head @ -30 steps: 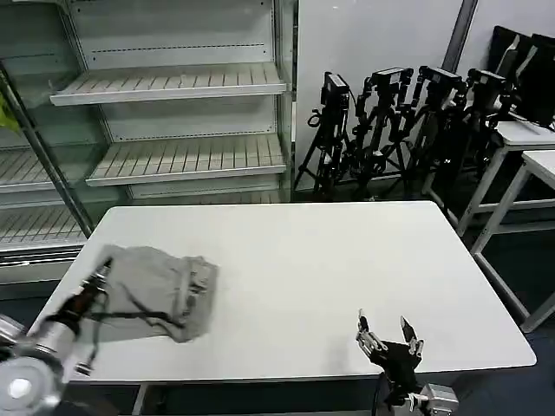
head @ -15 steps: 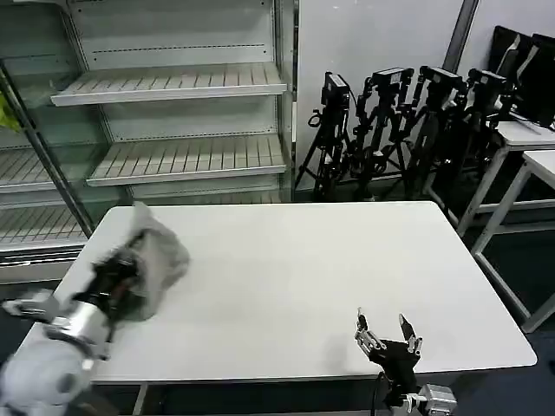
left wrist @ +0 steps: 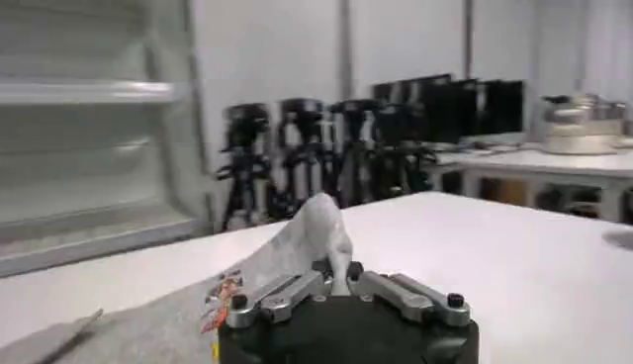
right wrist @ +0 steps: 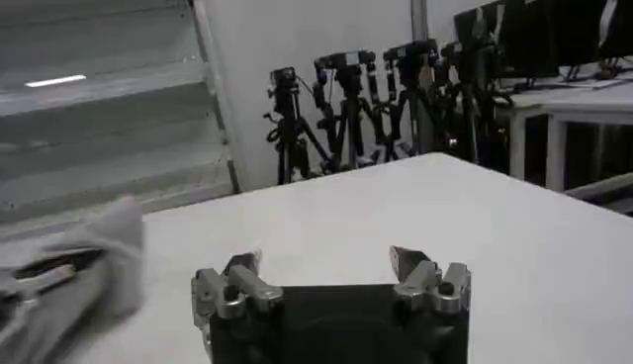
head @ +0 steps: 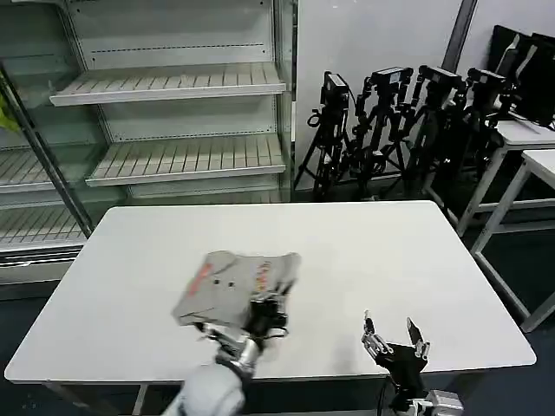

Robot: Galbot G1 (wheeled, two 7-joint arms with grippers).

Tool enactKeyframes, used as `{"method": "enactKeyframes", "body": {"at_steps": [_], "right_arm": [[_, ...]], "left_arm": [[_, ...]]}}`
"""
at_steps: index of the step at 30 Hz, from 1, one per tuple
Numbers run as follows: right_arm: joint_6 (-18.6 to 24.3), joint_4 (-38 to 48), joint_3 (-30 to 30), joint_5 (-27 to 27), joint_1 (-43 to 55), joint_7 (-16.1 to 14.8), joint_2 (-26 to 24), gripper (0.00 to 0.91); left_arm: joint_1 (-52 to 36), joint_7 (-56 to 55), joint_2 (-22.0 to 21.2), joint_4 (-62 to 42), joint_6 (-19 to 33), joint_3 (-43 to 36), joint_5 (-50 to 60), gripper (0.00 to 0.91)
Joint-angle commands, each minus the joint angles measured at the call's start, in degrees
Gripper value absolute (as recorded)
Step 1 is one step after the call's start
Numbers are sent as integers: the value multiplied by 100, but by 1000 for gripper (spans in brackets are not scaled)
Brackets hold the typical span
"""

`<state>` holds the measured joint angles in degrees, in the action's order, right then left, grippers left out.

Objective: Fold and organize the clothes.

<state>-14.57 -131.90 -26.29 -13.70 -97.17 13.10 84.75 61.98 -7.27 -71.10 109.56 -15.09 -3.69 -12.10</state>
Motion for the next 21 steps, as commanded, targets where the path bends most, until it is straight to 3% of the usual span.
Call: {"method": "enactKeyframes", "body": {"at_steps": [1, 2, 14, 21], "right_arm": [[20, 12, 8, 12, 9, -13, 7, 907], [19, 9, 9, 18, 17, -18, 3, 907], [-12, -25, -4, 43, 66, -39, -34, 907], [382, -61, 8, 742, 91, -308, -145, 907]], "left_arm": [[-1114, -303, -1033, -1415, -261, -1051, 791, 574], [-1179, -380, -1109, -1507, -260, -998, 717, 907], [-1644, -583, -1479, -1776, -254, -698, -147, 907], [-1145, -604, -995, -393, 465, -135, -1217, 907]]}}
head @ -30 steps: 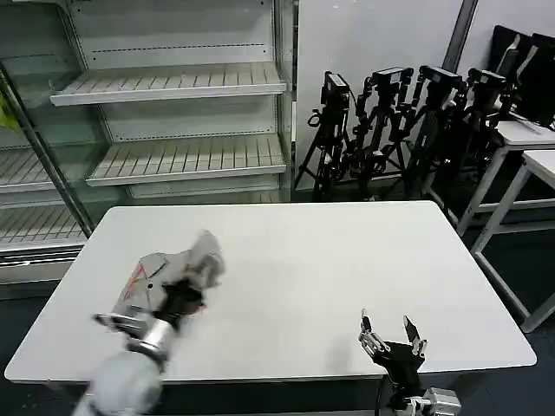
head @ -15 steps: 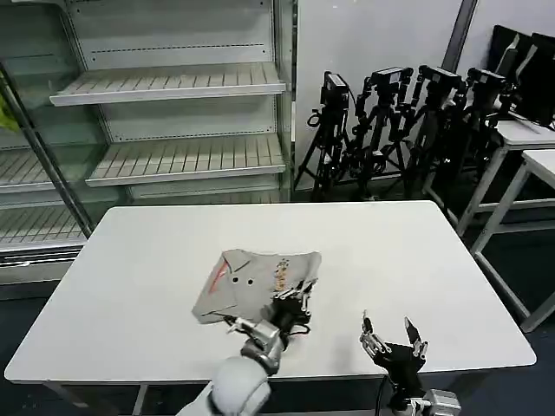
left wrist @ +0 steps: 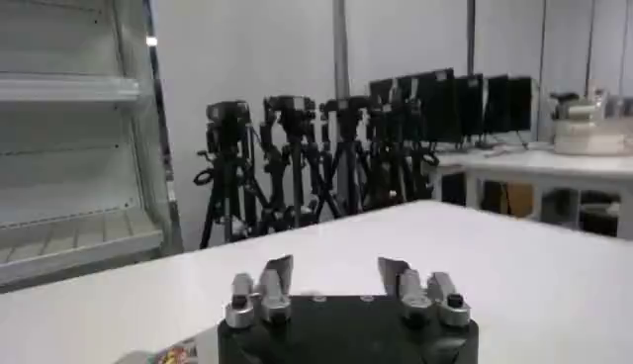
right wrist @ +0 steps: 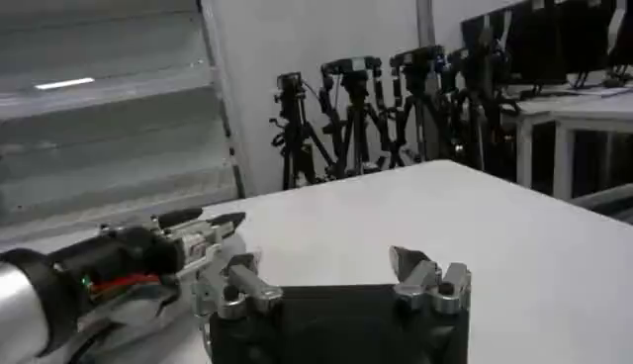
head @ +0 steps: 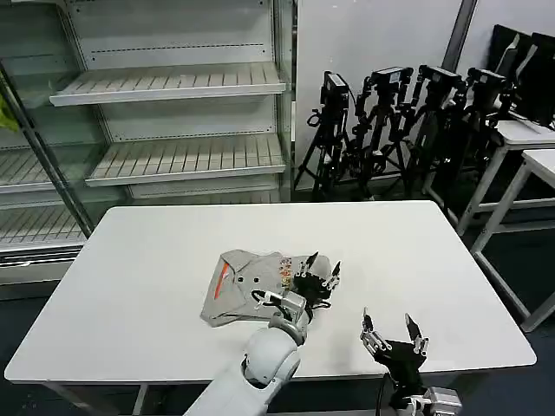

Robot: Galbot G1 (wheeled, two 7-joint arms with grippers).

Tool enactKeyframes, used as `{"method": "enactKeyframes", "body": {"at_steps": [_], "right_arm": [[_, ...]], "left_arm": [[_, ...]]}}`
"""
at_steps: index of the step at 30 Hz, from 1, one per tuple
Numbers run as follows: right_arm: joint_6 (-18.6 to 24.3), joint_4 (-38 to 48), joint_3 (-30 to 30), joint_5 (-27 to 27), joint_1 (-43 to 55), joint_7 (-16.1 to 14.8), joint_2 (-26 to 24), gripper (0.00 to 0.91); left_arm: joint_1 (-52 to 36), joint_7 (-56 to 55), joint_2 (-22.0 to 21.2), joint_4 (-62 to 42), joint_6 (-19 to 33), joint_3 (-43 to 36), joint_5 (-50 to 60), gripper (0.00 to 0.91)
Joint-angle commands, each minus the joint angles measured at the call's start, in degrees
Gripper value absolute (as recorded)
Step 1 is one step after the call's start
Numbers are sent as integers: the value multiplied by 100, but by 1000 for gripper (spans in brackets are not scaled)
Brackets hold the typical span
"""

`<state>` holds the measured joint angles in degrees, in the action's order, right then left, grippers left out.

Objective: Fold and organize the clothes.

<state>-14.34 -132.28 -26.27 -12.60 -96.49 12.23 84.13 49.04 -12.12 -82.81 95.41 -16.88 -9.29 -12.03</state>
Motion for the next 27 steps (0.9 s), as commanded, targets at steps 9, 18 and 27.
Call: {"method": "enactKeyframes", "body": {"at_steps": [9, 18, 27], "right_arm": [[829, 98, 29, 1097, 190, -281, -256, 907], [826, 95, 176, 950, 401, -303, -416, 907], [582, 45, 205, 620, 407, -150, -543, 907]], "left_arm": [[2182, 2, 1030, 2764, 638, 2311, -916, 907], [4302, 213, 685, 3843, 839, 3413, 89, 907], [4676, 101, 581, 3924, 1045, 3685, 320, 907]]}}
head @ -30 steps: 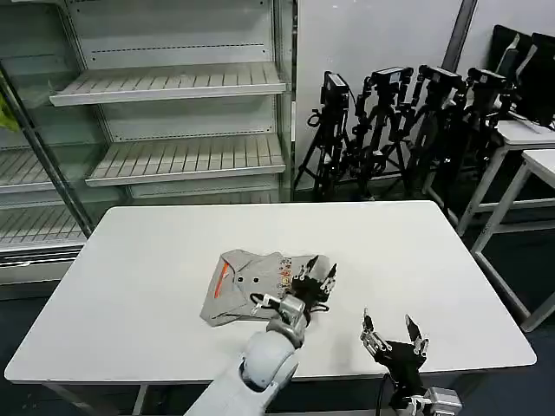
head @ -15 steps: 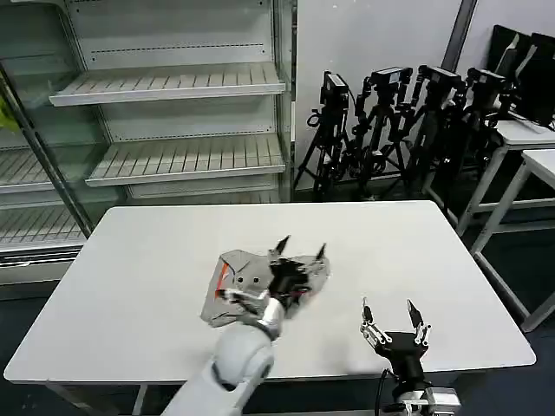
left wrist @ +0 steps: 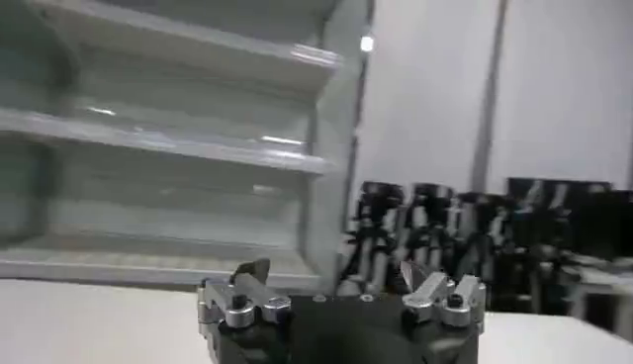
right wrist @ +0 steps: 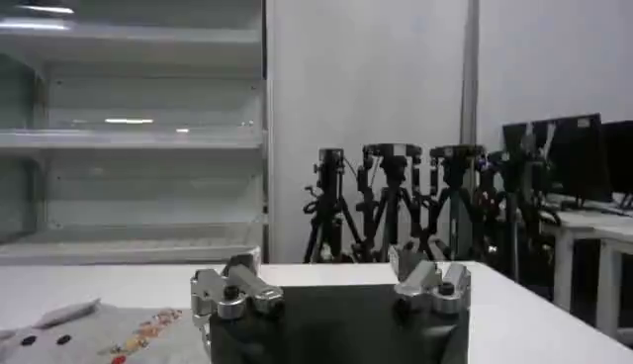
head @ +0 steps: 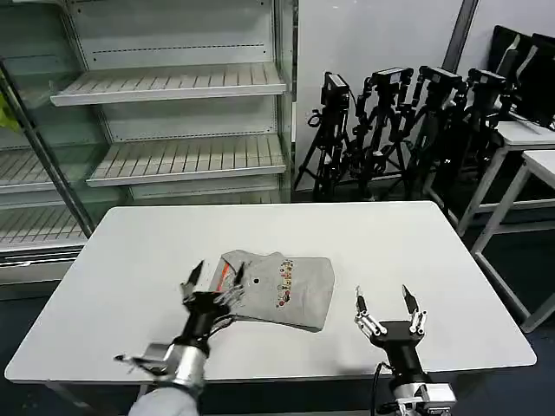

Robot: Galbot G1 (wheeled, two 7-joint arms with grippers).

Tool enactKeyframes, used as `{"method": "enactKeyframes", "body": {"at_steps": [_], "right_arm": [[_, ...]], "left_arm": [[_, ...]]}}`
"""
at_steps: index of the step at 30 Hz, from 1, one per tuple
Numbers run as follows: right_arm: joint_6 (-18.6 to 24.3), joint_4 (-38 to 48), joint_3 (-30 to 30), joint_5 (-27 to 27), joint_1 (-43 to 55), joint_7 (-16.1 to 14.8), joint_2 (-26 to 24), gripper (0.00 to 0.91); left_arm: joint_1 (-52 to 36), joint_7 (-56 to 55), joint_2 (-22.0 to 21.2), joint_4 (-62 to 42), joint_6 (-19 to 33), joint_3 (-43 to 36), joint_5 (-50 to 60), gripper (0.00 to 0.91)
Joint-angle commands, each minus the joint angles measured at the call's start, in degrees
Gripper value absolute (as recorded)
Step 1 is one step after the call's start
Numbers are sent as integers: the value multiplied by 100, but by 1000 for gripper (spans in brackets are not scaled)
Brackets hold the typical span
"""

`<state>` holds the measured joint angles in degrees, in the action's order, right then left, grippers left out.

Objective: Fold and organize the clothes.

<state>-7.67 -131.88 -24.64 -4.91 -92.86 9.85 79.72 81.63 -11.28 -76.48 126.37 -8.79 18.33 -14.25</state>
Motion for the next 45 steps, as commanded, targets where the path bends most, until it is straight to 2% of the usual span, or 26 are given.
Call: {"method": "enactKeyframes", "body": {"at_steps": [1, 4, 19, 28, 45], "right_arm": [[-96, 9, 46, -124, 35, 79, -105, 907], [-95, 17, 67, 53, 17, 52, -122, 907], [-94, 42, 89, 91, 60, 113, -108, 907], [-146, -179, 53, 366, -81, 148, -104, 907], [-184, -291, 15, 442, -96, 218, -118, 907]], "left_arm": [[1427, 14, -66, 835, 236, 910, 563, 907], [1438, 16, -122, 842, 240, 868, 678, 907], [1466, 49, -239, 949, 224, 854, 792, 907], [1530, 80, -264, 1021, 230, 820, 831, 907], [1602, 124, -307, 1060, 245, 818, 890, 907]]}}
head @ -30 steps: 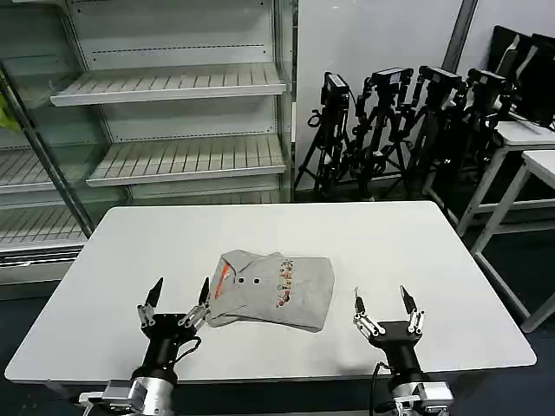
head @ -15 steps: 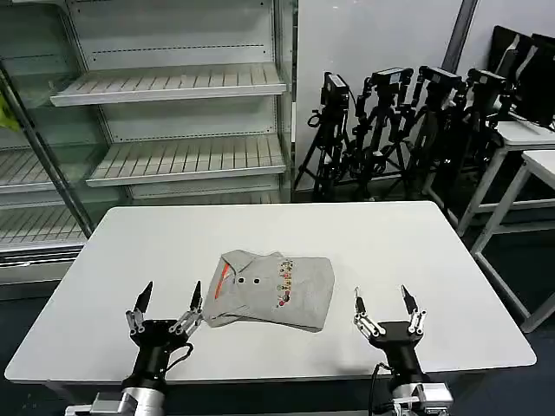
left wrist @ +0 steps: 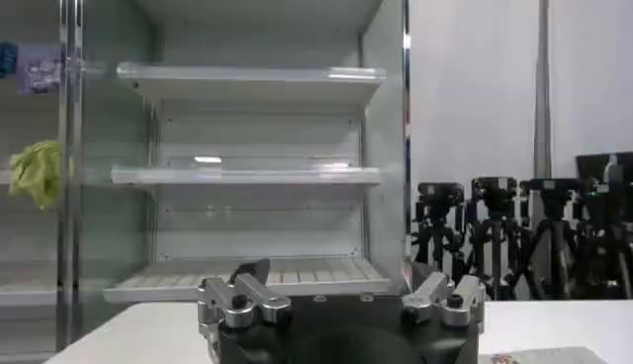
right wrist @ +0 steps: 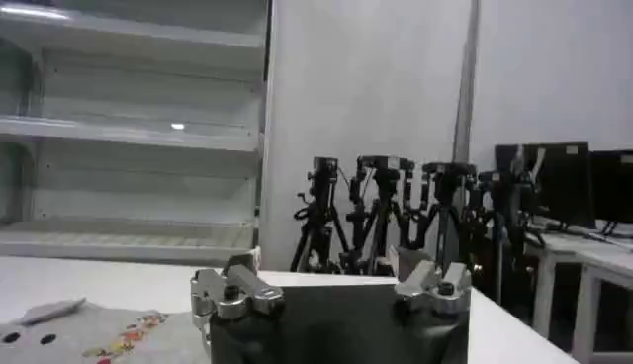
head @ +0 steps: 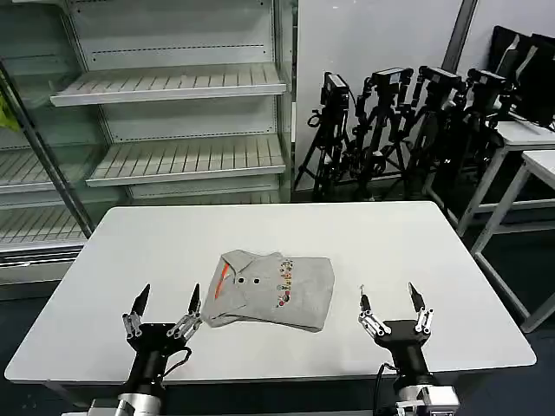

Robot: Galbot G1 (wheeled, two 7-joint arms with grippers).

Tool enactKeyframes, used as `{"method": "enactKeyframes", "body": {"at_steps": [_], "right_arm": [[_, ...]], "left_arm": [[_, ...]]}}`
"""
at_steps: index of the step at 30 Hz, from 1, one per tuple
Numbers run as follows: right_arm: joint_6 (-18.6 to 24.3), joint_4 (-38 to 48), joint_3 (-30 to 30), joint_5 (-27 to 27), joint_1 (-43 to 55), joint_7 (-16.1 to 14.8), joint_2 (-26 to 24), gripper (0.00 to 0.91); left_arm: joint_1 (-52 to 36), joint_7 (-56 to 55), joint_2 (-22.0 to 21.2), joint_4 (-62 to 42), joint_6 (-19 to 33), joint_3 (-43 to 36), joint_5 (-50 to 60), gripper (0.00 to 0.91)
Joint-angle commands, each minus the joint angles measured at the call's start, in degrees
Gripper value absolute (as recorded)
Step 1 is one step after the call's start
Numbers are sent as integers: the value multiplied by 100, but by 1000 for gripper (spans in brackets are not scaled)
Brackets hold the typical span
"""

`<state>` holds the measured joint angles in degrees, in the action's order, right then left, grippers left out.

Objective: Fold and organize the clothes.

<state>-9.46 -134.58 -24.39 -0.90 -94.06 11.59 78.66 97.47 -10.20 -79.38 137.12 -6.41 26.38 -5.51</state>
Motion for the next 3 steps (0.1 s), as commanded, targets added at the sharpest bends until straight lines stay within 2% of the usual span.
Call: {"method": "enactKeyframes", "body": {"at_steps": [1, 3], "right_arm": [[-2, -14, -15, 40, 34, 46, -16, 907], [-4, -11, -24, 39, 47, 38, -26, 907]], "left_arm": [[14, 19, -22, -24, 8, 11, 19, 907], [9, 23, -30, -43, 9, 7, 24, 907]]}}
